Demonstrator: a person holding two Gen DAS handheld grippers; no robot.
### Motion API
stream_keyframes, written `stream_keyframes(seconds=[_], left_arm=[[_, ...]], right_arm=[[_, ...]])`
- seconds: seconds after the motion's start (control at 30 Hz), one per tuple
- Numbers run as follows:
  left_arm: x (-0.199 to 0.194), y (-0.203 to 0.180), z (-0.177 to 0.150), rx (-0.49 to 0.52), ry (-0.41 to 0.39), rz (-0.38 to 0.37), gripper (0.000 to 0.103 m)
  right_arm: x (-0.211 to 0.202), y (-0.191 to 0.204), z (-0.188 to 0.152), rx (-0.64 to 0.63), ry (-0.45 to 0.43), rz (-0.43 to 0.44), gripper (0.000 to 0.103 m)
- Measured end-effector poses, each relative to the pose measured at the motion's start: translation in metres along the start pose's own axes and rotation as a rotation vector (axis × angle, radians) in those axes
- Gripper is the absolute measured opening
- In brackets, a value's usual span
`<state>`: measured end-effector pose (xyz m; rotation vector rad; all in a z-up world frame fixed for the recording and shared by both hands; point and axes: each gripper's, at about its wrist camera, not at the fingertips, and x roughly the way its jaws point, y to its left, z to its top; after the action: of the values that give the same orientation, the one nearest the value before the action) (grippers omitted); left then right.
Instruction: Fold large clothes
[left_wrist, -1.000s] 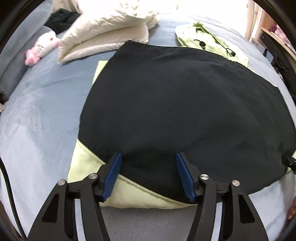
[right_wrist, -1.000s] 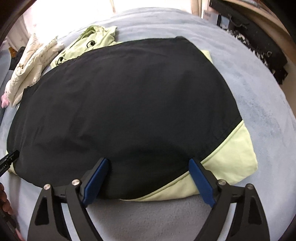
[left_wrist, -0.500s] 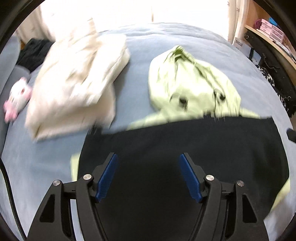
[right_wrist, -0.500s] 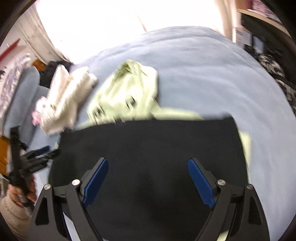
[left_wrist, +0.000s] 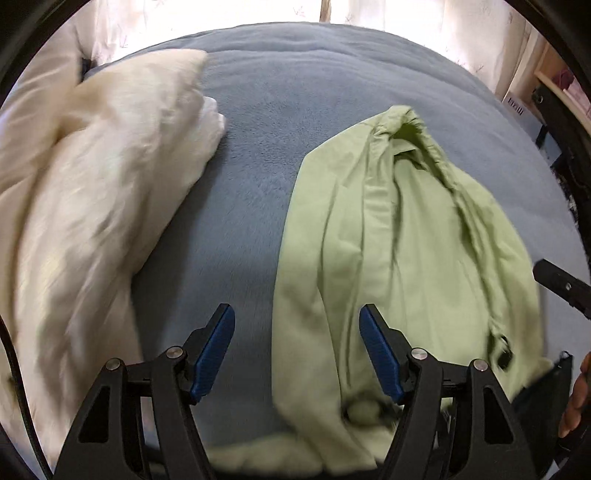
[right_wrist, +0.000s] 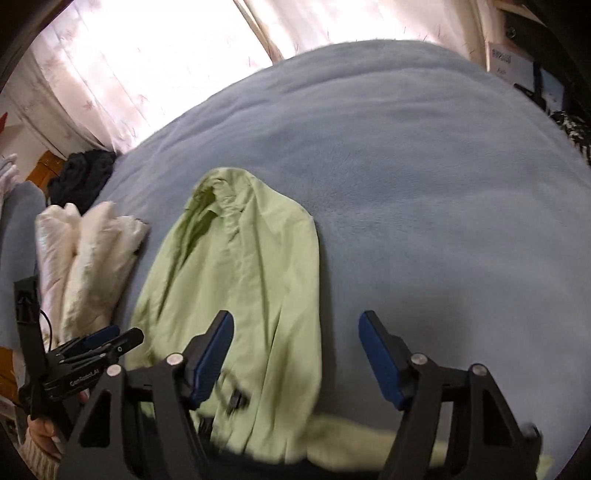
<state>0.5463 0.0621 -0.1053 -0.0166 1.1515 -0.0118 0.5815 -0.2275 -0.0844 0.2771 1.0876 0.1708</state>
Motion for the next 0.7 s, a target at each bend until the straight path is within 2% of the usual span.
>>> stream_keyframes(seconds=[0.1,0.27,0.3,0.33,0.37,0.4,0.43,0.53,0.7], left_arm=[[0.019,0.003,0.009,-0.012,0.006,0.014,0.068],[0.038,0.008,0.014,-0.020,0.001,0.011,0.074],[0.037,0.006,0.013,-0.007,-0.009,0.014,0.069],[0.036,0.002,0.012,0.018,-0.023,-0.004,0.045],[0.033,-0.003,0.010,0.033,-0.030,-0.026,0.028],[0.030,-0.007,0.009,0.042,-0.031,-0.044,0.004],[0.026,-0.011,0.008,0.050,-0.038,-0.021,0.003],[0.003,-0.024,0.001,0.083,-0.131,0.058,0.002],[-0.066,-0.020,-0.025,0.077,-0.300,0.076,0.002]], right_arm=[[0.029,-0.001,0.013,0.011,0.029,0.020,0.059],[0.065,-0.005,0.026,0.039,0.060,0.033,0.056],[0.068,-0.005,0.027,0.041,0.052,0.031,0.049],[0.069,-0.005,0.027,0.041,0.044,0.033,0.043],[0.071,-0.003,0.027,0.035,0.043,0.034,0.023],[0.072,-0.002,0.027,0.028,0.051,0.039,0.007],[0.071,0.000,0.026,0.021,0.052,0.044,0.007],[0.053,0.008,0.023,-0.040,-0.007,0.023,0.005],[-0.015,0.021,0.008,-0.092,-0.150,0.086,0.005]])
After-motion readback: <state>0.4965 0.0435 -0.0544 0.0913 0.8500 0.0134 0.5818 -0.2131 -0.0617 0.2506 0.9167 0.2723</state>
